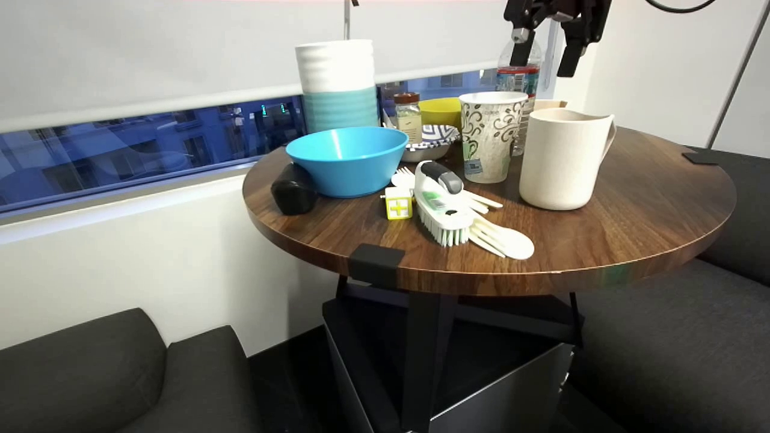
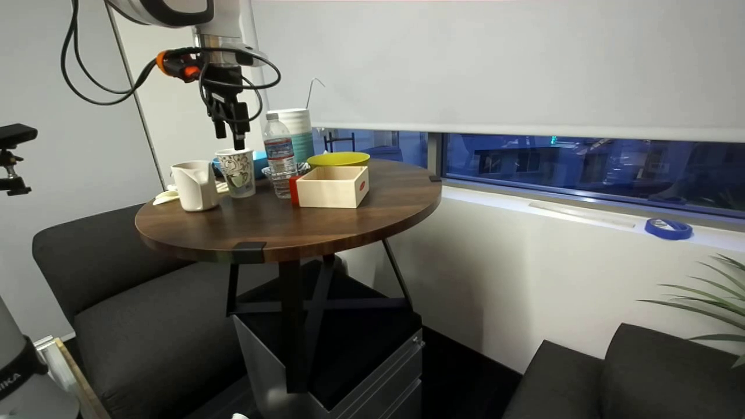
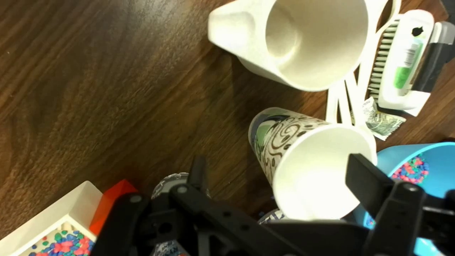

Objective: Pick up the paper cup and put it in the white mug, pick up the water bottle and put it in the paper cup

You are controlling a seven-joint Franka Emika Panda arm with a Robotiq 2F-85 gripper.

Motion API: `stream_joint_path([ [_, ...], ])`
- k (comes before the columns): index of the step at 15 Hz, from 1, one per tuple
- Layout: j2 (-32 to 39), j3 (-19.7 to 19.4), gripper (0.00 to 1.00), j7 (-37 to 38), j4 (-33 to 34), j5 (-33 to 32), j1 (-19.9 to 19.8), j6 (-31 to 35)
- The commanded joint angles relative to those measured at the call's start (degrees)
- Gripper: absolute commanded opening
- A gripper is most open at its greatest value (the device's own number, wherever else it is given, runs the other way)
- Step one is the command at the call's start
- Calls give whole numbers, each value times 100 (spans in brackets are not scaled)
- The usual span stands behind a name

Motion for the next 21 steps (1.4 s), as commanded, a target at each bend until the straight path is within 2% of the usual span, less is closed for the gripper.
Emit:
stream_joint_path([
  [1, 17, 5, 100, 189, -88, 22, -25, 99],
  [5, 156, 55, 100, 623, -52, -1, -72, 220],
  [9, 288, 43, 100, 694, -41, 32, -44, 447],
  [10, 318, 44, 75, 686, -40, 7, -40, 467],
  [11, 336, 45, 73, 692, -44, -4, -41, 488],
  [12, 356, 38, 66, 688, -47, -6, -43, 490],
  [21, 416, 2, 2, 720, -47, 31, -63, 561],
])
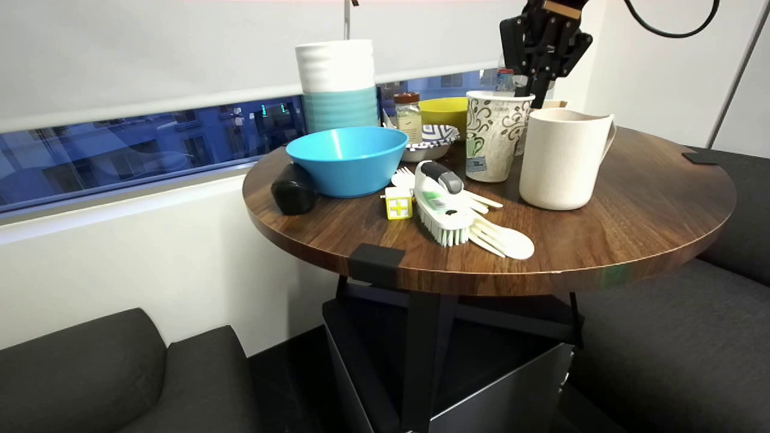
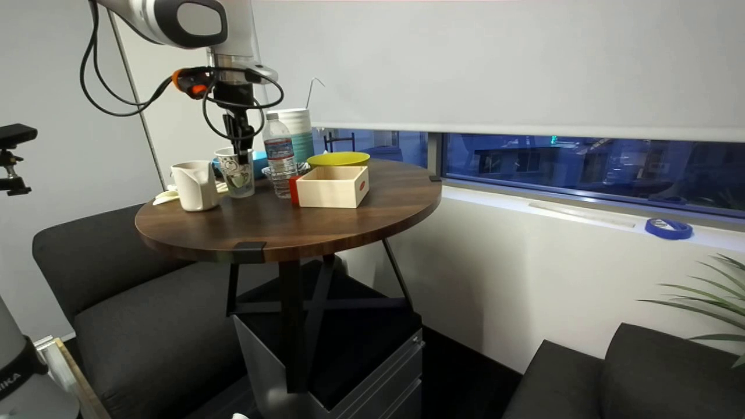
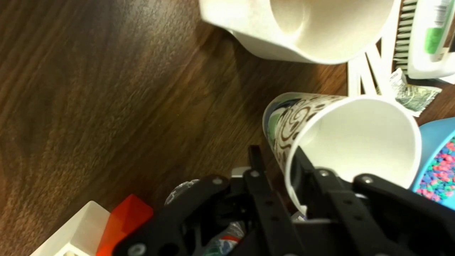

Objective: Pick up the paper cup and put it in the white mug, pick up the water bottle and put it in the paper cup

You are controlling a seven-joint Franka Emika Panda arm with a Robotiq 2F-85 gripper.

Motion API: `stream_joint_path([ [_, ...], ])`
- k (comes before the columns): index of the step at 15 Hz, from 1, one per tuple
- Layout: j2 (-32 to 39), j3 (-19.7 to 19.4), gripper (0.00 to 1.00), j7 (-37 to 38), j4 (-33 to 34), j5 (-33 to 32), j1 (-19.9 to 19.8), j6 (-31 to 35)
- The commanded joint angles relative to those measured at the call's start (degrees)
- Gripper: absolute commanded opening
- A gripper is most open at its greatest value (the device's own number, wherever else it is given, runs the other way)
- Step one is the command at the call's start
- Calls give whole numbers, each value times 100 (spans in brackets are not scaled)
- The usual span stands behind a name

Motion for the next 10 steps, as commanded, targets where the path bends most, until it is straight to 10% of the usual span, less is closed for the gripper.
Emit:
stream_joint_path([
  [1, -4, -3, 1, 74, 6, 19, -31, 200],
  [10, -450, -108, 1, -2, 59, 194, -10, 403],
])
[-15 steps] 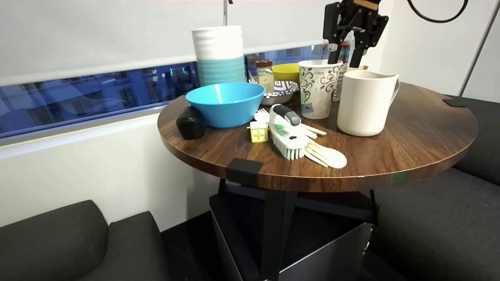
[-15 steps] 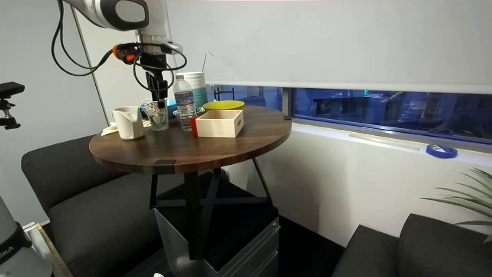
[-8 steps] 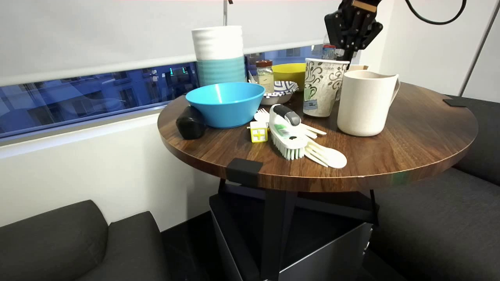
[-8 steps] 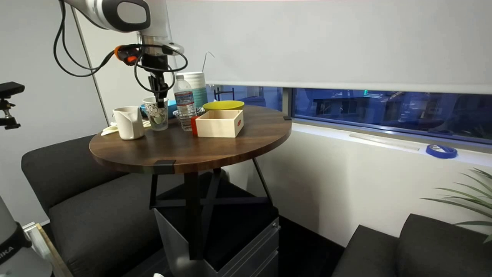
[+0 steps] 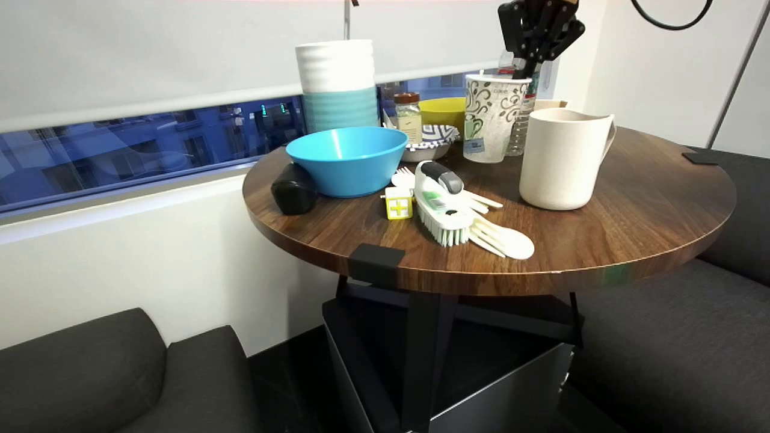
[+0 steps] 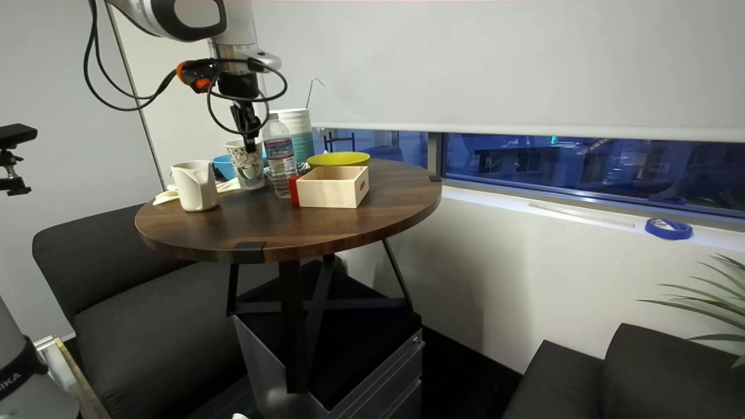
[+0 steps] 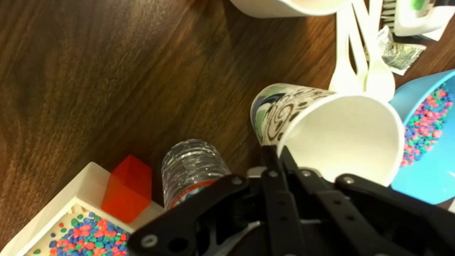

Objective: Pick up the paper cup and put it in the white mug, pick up the water bottle and put it in the paper cup

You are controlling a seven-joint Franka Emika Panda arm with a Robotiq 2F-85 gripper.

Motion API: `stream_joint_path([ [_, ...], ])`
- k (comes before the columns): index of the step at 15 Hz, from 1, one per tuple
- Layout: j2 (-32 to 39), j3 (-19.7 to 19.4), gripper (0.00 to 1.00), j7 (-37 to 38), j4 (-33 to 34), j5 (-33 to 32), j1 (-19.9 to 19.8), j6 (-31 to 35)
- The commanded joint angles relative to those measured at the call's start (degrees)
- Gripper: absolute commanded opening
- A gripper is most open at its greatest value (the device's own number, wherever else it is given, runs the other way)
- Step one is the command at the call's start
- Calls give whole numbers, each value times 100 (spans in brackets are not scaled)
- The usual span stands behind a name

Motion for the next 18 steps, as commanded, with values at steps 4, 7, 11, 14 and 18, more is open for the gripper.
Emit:
stream_joint_path([
  [4, -770, 70, 1, -11, 170, -64, -1, -191],
  [7, -1037, 69, 1, -132, 340, -60, 38, -632],
  [11, -1198, 38, 1, -399, 588, -63, 71, -1491],
  [14, -1179, -2, 1, -686, 682, -1, 99, -1975],
  [18, -1085, -21, 1, -1079, 700, 33, 145, -2279],
])
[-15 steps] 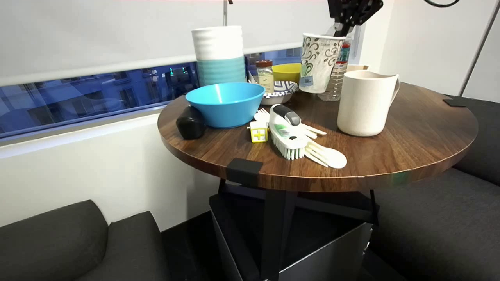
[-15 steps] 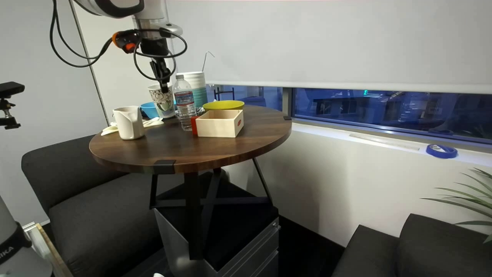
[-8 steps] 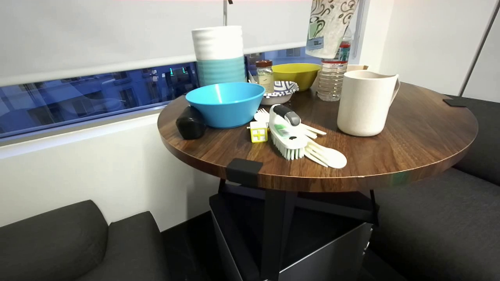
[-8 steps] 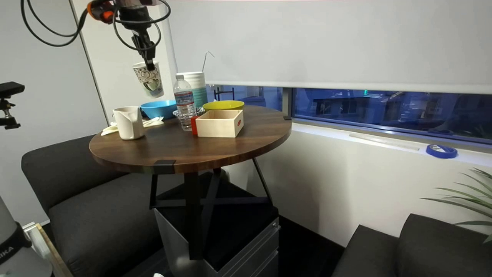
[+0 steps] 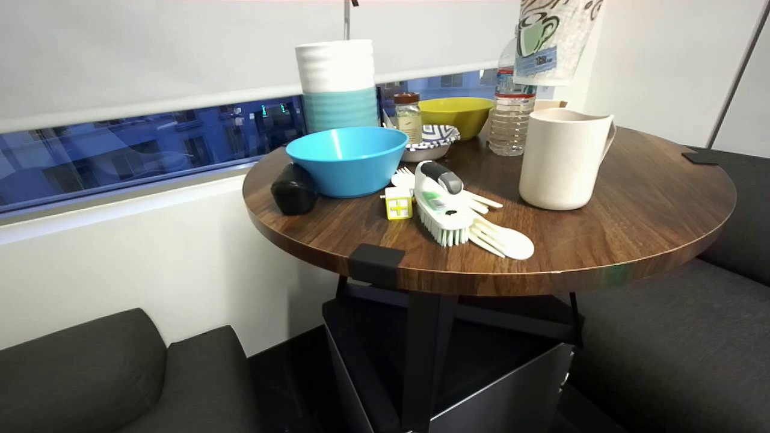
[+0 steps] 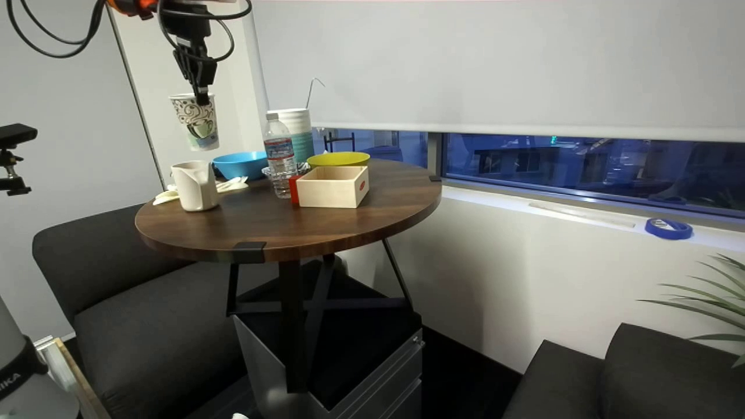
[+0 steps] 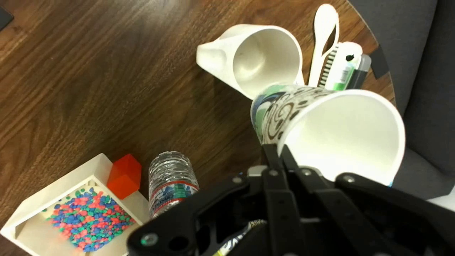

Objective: Pick up the paper cup and put it in the white mug, pick up the water bottle and put it in the paper cup

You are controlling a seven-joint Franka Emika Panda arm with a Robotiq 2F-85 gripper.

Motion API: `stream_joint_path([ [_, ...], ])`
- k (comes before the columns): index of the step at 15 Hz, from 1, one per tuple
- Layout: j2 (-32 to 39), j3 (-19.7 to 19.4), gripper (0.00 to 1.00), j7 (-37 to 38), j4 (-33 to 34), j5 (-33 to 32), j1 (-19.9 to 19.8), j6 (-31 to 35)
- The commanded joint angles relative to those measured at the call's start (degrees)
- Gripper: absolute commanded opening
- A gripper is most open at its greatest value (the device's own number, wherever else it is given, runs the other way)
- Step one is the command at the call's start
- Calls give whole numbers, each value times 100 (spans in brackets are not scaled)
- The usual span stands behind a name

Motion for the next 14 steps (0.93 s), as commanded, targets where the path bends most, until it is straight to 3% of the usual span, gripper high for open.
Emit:
stream_joint_path([
  [1, 131, -63, 1, -362, 118, 57, 107, -347],
  [14, 413, -48, 1, -951, 61, -78, 108, -698],
])
